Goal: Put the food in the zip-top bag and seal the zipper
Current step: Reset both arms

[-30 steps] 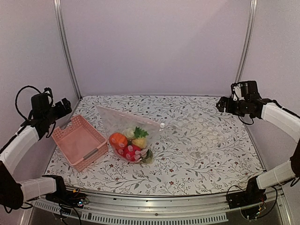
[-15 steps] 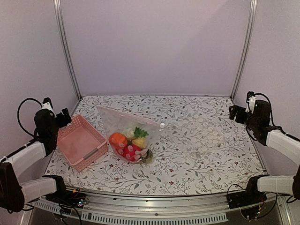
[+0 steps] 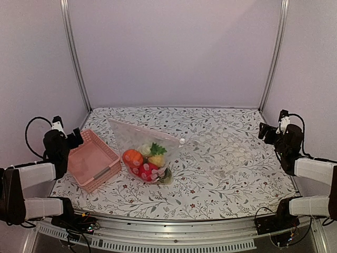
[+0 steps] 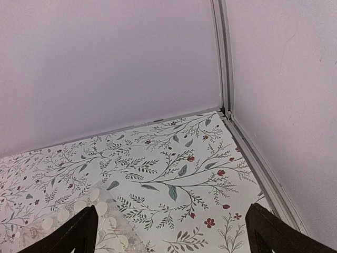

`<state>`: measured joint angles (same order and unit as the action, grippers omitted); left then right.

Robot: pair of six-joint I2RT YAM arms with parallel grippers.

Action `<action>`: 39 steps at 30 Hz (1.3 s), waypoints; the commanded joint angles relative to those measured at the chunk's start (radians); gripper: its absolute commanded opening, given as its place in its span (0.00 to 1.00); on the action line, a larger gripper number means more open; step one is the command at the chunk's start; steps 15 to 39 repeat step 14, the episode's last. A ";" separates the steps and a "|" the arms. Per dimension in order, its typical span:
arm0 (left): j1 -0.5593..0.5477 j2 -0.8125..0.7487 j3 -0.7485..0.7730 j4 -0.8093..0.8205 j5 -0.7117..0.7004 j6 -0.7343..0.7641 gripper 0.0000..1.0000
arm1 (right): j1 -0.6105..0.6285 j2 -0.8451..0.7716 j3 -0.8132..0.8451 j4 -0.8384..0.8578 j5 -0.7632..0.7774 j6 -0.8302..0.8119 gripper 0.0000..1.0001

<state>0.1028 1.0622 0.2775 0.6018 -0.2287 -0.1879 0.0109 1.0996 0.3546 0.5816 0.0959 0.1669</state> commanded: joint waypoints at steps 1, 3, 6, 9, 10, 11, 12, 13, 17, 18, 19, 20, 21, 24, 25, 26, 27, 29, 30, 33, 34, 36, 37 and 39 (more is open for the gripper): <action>-0.006 0.027 -0.003 0.059 0.015 -0.003 1.00 | -0.003 0.026 -0.003 0.064 0.002 -0.004 0.99; -0.008 0.027 -0.004 0.059 0.017 -0.003 1.00 | -0.003 0.031 -0.002 0.064 -0.005 -0.001 0.99; -0.007 0.028 -0.006 0.061 0.013 -0.001 1.00 | -0.002 0.035 -0.002 0.063 -0.007 0.003 0.99; -0.009 0.029 -0.006 0.062 0.009 0.004 0.99 | -0.003 0.035 -0.003 0.063 -0.007 0.005 0.99; -0.010 0.027 -0.007 0.062 0.007 0.005 1.00 | -0.003 0.037 -0.003 0.064 -0.007 0.005 0.99; -0.011 0.027 -0.007 0.063 0.007 0.008 1.00 | -0.003 0.037 -0.003 0.063 -0.007 0.006 0.99; -0.011 0.026 -0.009 0.064 0.005 0.004 1.00 | -0.003 0.037 -0.003 0.063 -0.007 0.005 0.99; -0.011 0.027 -0.008 0.065 0.004 0.001 0.99 | -0.002 0.038 -0.003 0.064 -0.007 0.006 0.99; -0.011 0.027 -0.008 0.064 -0.003 -0.004 0.99 | -0.001 0.039 -0.003 0.063 -0.005 0.007 0.99; -0.011 0.027 -0.008 0.064 -0.003 -0.004 0.99 | -0.001 0.039 -0.003 0.063 -0.005 0.007 0.99; -0.011 0.027 -0.008 0.064 -0.003 -0.004 0.99 | -0.001 0.039 -0.003 0.063 -0.005 0.007 0.99; -0.011 0.027 -0.008 0.064 -0.003 -0.004 0.99 | -0.001 0.039 -0.003 0.063 -0.005 0.007 0.99; -0.011 0.027 -0.008 0.064 -0.003 -0.004 0.99 | -0.001 0.039 -0.003 0.063 -0.005 0.007 0.99; -0.011 0.027 -0.008 0.064 -0.003 -0.004 0.99 | -0.001 0.039 -0.003 0.063 -0.005 0.007 0.99; -0.011 0.027 -0.008 0.064 -0.003 -0.004 0.99 | -0.001 0.039 -0.003 0.063 -0.005 0.007 0.99; -0.011 0.027 -0.008 0.064 -0.003 -0.004 0.99 | -0.001 0.039 -0.003 0.063 -0.005 0.007 0.99; -0.011 0.027 -0.008 0.064 -0.003 -0.004 0.99 | -0.001 0.039 -0.003 0.063 -0.005 0.007 0.99; -0.011 0.027 -0.008 0.064 -0.003 -0.004 0.99 | -0.001 0.039 -0.003 0.063 -0.005 0.007 0.99; -0.011 0.027 -0.008 0.064 -0.003 -0.004 0.99 | -0.001 0.039 -0.003 0.063 -0.005 0.007 0.99; -0.011 0.027 -0.008 0.064 -0.003 -0.004 0.99 | -0.001 0.039 -0.003 0.063 -0.005 0.007 0.99; -0.011 0.027 -0.008 0.064 -0.003 -0.004 0.99 | -0.001 0.039 -0.003 0.063 -0.005 0.007 0.99; -0.011 0.027 -0.008 0.064 -0.003 -0.004 0.99 | -0.001 0.039 -0.003 0.063 -0.005 0.007 0.99; -0.011 0.027 -0.008 0.064 -0.003 -0.004 0.99 | -0.001 0.039 -0.003 0.063 -0.005 0.007 0.99; -0.011 0.027 -0.008 0.064 -0.003 -0.004 0.99 | -0.001 0.039 -0.003 0.063 -0.005 0.007 0.99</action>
